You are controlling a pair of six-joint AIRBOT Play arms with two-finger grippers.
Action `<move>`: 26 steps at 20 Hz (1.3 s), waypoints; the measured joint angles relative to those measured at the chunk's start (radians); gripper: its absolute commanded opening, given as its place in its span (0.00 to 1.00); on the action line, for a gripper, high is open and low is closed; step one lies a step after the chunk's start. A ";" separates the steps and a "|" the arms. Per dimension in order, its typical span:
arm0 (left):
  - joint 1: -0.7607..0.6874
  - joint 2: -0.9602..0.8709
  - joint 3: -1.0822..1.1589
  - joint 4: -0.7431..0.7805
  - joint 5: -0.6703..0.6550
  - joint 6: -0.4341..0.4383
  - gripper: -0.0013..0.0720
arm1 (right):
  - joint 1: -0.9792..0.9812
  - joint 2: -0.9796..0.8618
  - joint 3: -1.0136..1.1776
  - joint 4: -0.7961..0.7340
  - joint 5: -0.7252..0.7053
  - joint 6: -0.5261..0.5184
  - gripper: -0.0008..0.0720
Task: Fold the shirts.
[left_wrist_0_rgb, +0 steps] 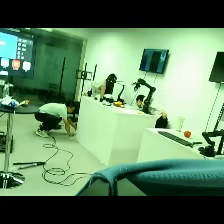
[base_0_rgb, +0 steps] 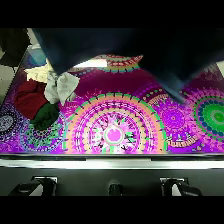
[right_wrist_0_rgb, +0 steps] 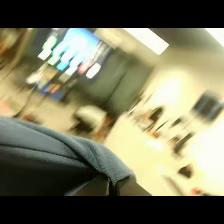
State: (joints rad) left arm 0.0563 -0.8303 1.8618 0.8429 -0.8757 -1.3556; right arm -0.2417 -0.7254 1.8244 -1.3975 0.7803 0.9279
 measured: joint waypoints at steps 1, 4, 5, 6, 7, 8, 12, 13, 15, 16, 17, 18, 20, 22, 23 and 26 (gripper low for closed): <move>0.000 0.008 0.007 0.009 -0.017 -0.013 0.05 | 0.000 0.027 0.002 -0.016 0.014 0.003 0.07; 0.000 0.013 0.020 0.072 -0.085 -0.066 0.05 | 0.000 0.070 0.004 -0.057 0.092 0.011 0.07; 0.000 0.005 0.020 0.093 -0.118 -0.084 0.05 | 0.000 0.067 0.005 -0.078 0.137 0.015 0.07; 0.000 -0.012 0.013 0.115 -0.158 -0.100 0.05 | 0.000 0.053 0.005 -0.098 0.197 0.018 0.07; 0.000 -0.032 -0.002 0.137 -0.195 -0.110 0.05 | 0.001 0.031 0.005 -0.111 0.256 0.021 0.07; -0.001 -0.059 -0.028 0.150 -0.231 -0.121 0.05 | 0.001 -0.006 0.004 -0.121 0.325 0.023 0.07; -0.001 -0.200 -0.224 0.214 -0.291 -0.126 0.05 | 0.002 -0.252 -0.050 -0.113 0.555 0.053 0.07; -0.001 -0.245 -0.279 0.234 -0.289 -0.127 0.05 | 0.002 -0.332 -0.084 -0.094 0.576 0.062 0.07; -0.001 -0.357 -0.376 0.259 -0.242 -0.126 0.05 | 0.003 -0.482 -0.142 -0.056 0.559 0.085 0.07; -0.001 -0.414 -0.409 0.268 -0.216 -0.128 0.05 | 0.003 -0.565 -0.163 -0.026 0.515 0.105 0.07; -0.001 -0.476 -0.432 0.270 -0.175 -0.130 0.05 | 0.003 -0.645 -0.179 0.007 0.465 0.126 0.07; -0.001 -0.531 -0.447 0.267 -0.139 -0.130 0.06 | 0.003 -0.712 -0.188 0.047 0.404 0.140 0.07; -0.001 -0.638 -0.469 0.248 -0.073 -0.136 0.05 | 0.003 -0.831 -0.203 0.146 0.286 0.159 0.07; -0.003 -0.720 -0.480 0.213 -0.032 -0.136 0.06 | 0.002 -0.917 -0.209 0.242 0.206 0.173 0.07; -0.007 -0.754 -0.484 0.201 -0.029 -0.127 0.06 | 0.002 -0.950 -0.211 0.279 0.184 0.177 0.07; -0.025 -0.808 -0.488 0.171 -0.047 -0.101 0.33 | 0.002 -0.998 -0.214 0.337 0.174 0.181 0.29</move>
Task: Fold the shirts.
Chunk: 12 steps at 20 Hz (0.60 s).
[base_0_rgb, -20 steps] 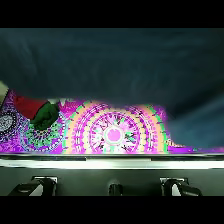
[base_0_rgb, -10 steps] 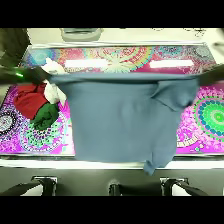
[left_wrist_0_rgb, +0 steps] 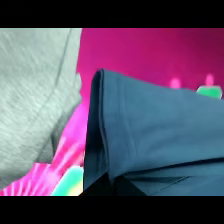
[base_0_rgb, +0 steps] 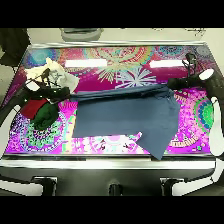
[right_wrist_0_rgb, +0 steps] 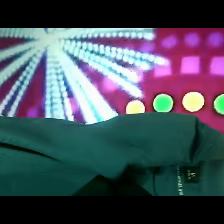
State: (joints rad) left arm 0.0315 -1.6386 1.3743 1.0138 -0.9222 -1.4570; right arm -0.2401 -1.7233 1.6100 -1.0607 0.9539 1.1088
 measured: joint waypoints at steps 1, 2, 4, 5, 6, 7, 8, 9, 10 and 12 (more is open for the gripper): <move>-0.004 -0.010 0.005 -0.003 -0.023 0.010 0.57 | -0.001 -0.003 -0.001 0.008 0.020 0.000 0.62; -0.003 -0.015 0.016 -0.009 -0.056 0.021 0.64 | -0.006 0.001 -0.001 0.017 0.046 -0.002 0.72; 0.011 -0.020 0.047 -0.010 -0.178 0.051 0.64 | -0.029 0.038 0.000 0.018 0.141 -0.055 0.69; 0.024 -0.016 0.055 -0.008 -0.241 0.063 0.63 | -0.048 0.063 -0.001 -0.001 0.197 -0.078 0.68; 0.039 -0.007 0.051 0.005 -0.305 0.070 0.63 | -0.075 0.090 -0.001 -0.041 0.257 -0.095 0.64; 0.055 0.008 0.029 0.014 -0.365 0.077 0.63 | -0.108 0.117 -0.001 -0.085 0.327 -0.108 0.62; 0.064 0.028 -0.009 0.021 -0.410 0.082 0.63 | -0.145 0.140 -0.003 -0.130 0.401 -0.120 0.60; 0.071 0.052 -0.066 0.022 -0.441 0.086 0.63 | -0.180 0.161 -0.010 -0.166 0.458 -0.123 0.60; 0.075 0.076 -0.131 0.023 -0.449 0.089 0.63 | -0.216 0.183 -0.026 -0.196 0.507 -0.123 0.60; 0.082 0.120 -0.274 0.009 -0.430 0.110 0.63 | -0.270 0.220 -0.067 -0.235 0.567 -0.123 0.60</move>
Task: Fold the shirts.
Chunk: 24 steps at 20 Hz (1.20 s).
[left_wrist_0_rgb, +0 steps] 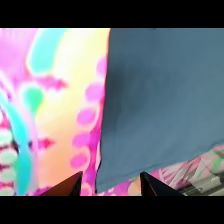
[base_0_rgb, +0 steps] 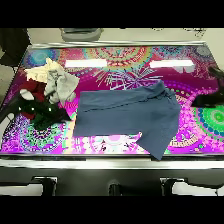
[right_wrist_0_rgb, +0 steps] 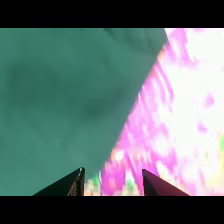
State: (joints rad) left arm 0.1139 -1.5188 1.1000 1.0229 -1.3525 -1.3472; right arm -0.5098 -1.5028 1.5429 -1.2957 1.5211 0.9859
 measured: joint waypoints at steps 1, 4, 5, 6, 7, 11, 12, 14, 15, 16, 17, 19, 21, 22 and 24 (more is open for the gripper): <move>0.000 0.012 -0.056 -0.018 0.018 0.013 0.63 | -0.014 0.015 -0.021 -0.010 0.021 0.000 0.60; -0.002 0.034 -0.175 -0.074 0.085 0.050 0.60 | -0.042 0.043 -0.068 -0.029 0.056 0.000 0.60; -0.004 0.039 -0.200 -0.090 0.104 0.058 0.59 | -0.047 0.048 -0.076 -0.033 0.064 -0.002 0.60; -0.010 0.042 -0.219 -0.108 0.119 0.066 0.53 | -0.050 0.051 -0.082 -0.039 0.071 -0.003 0.60; -0.017 0.043 -0.233 -0.117 0.133 0.069 0.52 | -0.051 0.053 -0.086 -0.044 0.077 -0.004 0.60; -0.048 0.046 -0.261 -0.126 0.210 0.071 0.13 | -0.057 0.059 -0.123 -0.064 0.092 -0.019 0.72; -0.056 0.047 -0.264 -0.129 0.220 0.067 0.05 | -0.058 0.059 -0.150 -0.066 0.093 -0.024 0.71; -0.065 0.048 -0.266 -0.132 0.233 0.065 0.06 | -0.057 0.059 -0.221 -0.062 0.090 -0.029 0.69; -0.068 0.048 -0.267 -0.132 0.237 0.065 0.05 | -0.057 0.059 -0.262 -0.053 0.075 -0.031 0.69; -0.070 0.048 -0.269 -0.132 0.242 0.065 0.05 | -0.057 0.058 -0.304 -0.034 0.049 -0.033 0.69; -0.071 0.050 -0.269 -0.132 0.245 0.065 0.05 | -0.057 0.055 -0.342 -0.015 0.024 -0.033 0.69; -0.073 0.050 -0.268 -0.132 0.250 0.065 0.06 | -0.057 0.039 -0.400 0.017 -0.039 -0.036 0.62; -0.075 0.053 -0.268 -0.130 0.256 0.065 0.05 | -0.057 0.007 -0.432 0.046 -0.104 -0.036 0.61; -0.077 0.054 -0.268 -0.128 0.258 0.065 0.05 | -0.058 -0.012 -0.442 0.074 -0.137 -0.036 0.59; -0.081 0.055 -0.268 -0.127 0.261 0.065 0.05 | -0.057 -0.053 -0.454 0.133 -0.194 -0.037 0.53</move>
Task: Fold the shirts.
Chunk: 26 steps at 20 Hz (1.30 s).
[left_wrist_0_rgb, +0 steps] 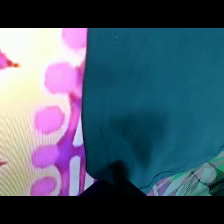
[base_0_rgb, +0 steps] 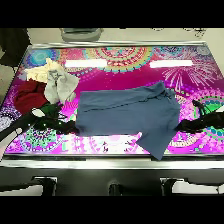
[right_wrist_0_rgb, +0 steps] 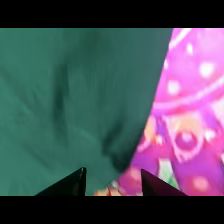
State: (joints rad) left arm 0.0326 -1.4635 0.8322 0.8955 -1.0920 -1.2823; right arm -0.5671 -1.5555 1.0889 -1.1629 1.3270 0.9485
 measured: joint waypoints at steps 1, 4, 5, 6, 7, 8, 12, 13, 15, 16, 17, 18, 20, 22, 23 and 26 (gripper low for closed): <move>-0.003 0.001 0.000 0.002 0.002 0.000 0.05 | 0.000 -0.021 -0.003 0.032 -0.014 -0.001 0.48; -0.007 0.001 0.001 0.002 0.004 0.000 0.05 | -0.002 -0.069 -0.006 0.090 -0.030 -0.002 0.07; -0.007 0.001 0.003 0.002 0.004 0.000 0.05 | -0.002 -0.074 -0.006 0.094 -0.029 -0.005 0.07; -0.005 0.002 0.011 0.008 0.004 0.000 0.05 | -0.001 -0.080 0.000 0.096 -0.022 -0.019 0.07; -0.001 0.007 0.026 0.020 0.016 0.000 0.05 | -0.001 -0.079 0.013 0.094 -0.012 -0.037 0.07; 0.007 0.023 0.053 0.037 0.024 0.000 0.05 | 0.003 -0.071 0.038 0.071 -0.010 -0.059 0.07; 0.014 0.171 0.287 0.036 0.042 -0.008 0.05 | 0.001 0.077 0.249 0.118 0.055 -0.118 0.07; 0.016 0.215 0.365 0.036 0.060 -0.016 0.05 | 0.000 0.136 0.321 0.130 0.034 -0.127 0.07; 0.015 0.315 0.563 0.032 0.109 -0.032 0.05 | 0.000 0.282 0.482 0.146 -0.061 -0.148 0.07; 0.016 0.362 0.655 0.034 0.148 -0.036 0.05 | 0.000 0.360 0.550 0.150 -0.131 -0.156 0.07; 0.017 0.410 0.748 0.039 0.190 -0.039 0.05 | 0.000 0.444 0.609 0.138 -0.209 -0.162 0.07; 0.017 0.449 0.819 0.042 0.216 -0.042 0.05 | 0.000 0.519 0.650 0.111 -0.278 -0.165 0.07; 0.018 0.535 0.926 0.052 0.269 -0.043 0.05 | -0.001 0.666 0.706 0.043 -0.367 -0.167 0.07; 0.018 0.602 0.979 0.059 0.284 -0.045 0.05 | -0.002 0.779 0.734 -0.016 -0.370 -0.145 0.07; 0.018 0.628 0.996 0.059 0.277 -0.045 0.05 | -0.002 0.821 0.742 -0.042 -0.353 -0.135 0.07; 0.018 0.670 1.021 0.094 0.229 -0.077 0.05 | -0.002 0.901 0.757 -0.092 -0.338 -0.109 0.07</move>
State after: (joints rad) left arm 0.0505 -0.7933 1.8530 0.9897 -0.8635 -1.3594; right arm -0.5690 -0.6540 1.8458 -1.2549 0.9894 0.8398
